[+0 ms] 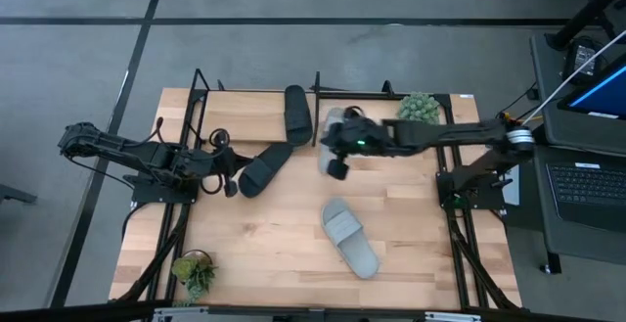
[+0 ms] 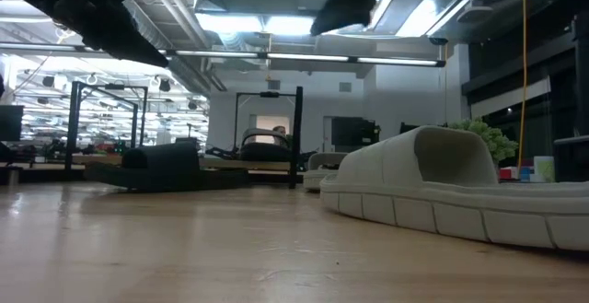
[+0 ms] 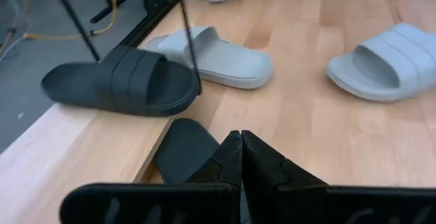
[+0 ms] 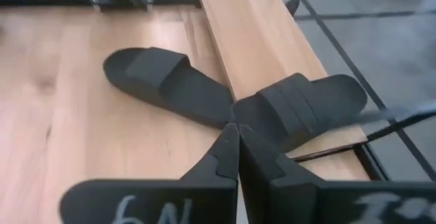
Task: Pick and place slides into the shelf
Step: Put the black slides on the shelf
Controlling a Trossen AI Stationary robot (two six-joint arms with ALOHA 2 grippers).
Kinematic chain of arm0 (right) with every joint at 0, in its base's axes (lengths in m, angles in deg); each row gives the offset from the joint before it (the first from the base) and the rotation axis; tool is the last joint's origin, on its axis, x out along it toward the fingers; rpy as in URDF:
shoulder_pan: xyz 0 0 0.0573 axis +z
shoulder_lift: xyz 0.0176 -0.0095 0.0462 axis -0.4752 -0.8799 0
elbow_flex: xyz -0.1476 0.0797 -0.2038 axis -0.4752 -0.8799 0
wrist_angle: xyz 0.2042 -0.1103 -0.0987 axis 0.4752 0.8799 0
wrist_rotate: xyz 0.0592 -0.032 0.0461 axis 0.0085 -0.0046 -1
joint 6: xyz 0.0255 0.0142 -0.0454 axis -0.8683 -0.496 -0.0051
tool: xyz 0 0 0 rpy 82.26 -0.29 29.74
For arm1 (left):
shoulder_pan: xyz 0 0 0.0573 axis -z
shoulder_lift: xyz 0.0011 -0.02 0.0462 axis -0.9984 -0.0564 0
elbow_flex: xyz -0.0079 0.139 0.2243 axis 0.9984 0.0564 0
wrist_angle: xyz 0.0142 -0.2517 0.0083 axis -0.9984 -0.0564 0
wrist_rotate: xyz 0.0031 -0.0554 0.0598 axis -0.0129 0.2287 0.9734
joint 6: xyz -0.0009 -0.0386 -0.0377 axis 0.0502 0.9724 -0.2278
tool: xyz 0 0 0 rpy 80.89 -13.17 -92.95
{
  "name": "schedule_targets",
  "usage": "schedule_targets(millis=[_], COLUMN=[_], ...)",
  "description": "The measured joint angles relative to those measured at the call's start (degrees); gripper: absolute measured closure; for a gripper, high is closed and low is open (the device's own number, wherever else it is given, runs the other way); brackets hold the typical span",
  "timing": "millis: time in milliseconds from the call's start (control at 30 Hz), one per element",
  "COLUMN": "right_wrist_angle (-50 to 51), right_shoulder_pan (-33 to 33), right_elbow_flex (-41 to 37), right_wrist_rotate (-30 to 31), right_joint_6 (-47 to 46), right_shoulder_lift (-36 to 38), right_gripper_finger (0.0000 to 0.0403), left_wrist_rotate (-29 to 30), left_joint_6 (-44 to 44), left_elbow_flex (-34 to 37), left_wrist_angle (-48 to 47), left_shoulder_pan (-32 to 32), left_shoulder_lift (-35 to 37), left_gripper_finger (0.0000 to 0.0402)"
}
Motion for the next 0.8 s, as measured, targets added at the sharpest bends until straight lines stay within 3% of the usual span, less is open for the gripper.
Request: schedule_targets(millis=[133, 333, 533, 800], right_wrist_angle=[-9.61, -23.62, -31.46, -35.34], right_shoulder_pan=[0.81, 1.73, 1.69, 1.69], right_elbow_flex=[-13.11, -28.77, -39.47, -45.33], right_wrist_rotate=[-2.01, -10.86, -13.10, -13.10], right_joint_6=[0.01, 2.89, 2.80, 1.95], right_shoulder_lift=[9.68, 21.94, 29.21, 31.51], right_gripper_finger=[0.0400, 0.0394, 0.0395, 0.0387], left_wrist_rotate=[-3.99, -5.99, -7.70, -7.13], left_joint_6=[-1.59, -1.89, -2.99, 0.62], left_elbow_flex=[0.00, 0.00, -3.24, -19.07], left_wrist_angle=[0.98, 2.61, 3.14, -16.49], left_shoulder_pan=[0.02, 0.04, 0.63, 0.81], left_shoulder_lift=[0.00, -0.23, -6.63, -19.81], left_gripper_finger=[0.0401, 0.0401, 0.0401, 0.0401])
